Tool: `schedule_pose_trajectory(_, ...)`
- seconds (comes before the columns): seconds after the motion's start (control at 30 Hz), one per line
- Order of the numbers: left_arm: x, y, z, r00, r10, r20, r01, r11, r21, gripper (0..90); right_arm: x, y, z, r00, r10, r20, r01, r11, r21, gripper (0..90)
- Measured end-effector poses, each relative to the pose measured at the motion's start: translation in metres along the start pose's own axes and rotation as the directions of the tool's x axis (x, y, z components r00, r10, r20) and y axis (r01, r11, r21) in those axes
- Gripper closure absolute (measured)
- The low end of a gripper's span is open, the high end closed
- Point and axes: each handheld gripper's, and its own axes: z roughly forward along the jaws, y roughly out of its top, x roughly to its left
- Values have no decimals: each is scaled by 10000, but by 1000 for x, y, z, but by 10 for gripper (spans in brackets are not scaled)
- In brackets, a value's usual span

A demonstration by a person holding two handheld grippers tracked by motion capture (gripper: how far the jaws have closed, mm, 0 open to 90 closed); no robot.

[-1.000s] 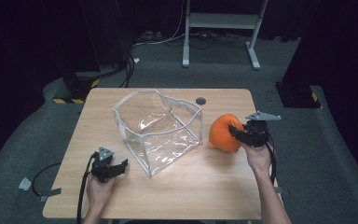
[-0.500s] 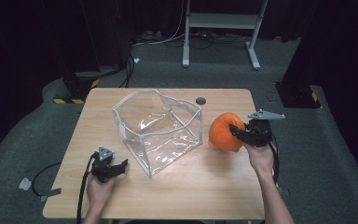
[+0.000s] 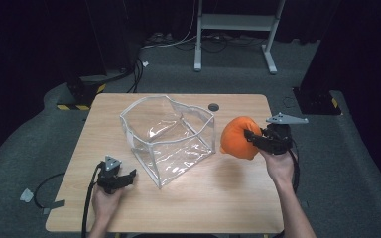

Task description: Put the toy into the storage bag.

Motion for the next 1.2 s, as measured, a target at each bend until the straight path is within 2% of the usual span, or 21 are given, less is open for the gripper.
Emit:
schedule_pose_trajectory(0.7, 0, 0, 0, 10000, -6, 9, 6, 10000, -2, 276, 12, 31, -31, 9988, -64, -487, 55, 9998, -183, 643)
schedule_pose_trajectory(1.2, 0, 0, 0, 10000, -35, 19, 36, 10000, -21, 272, 31, 62, -35, 9955, -454, -833, 427, 9985, -339, 641)
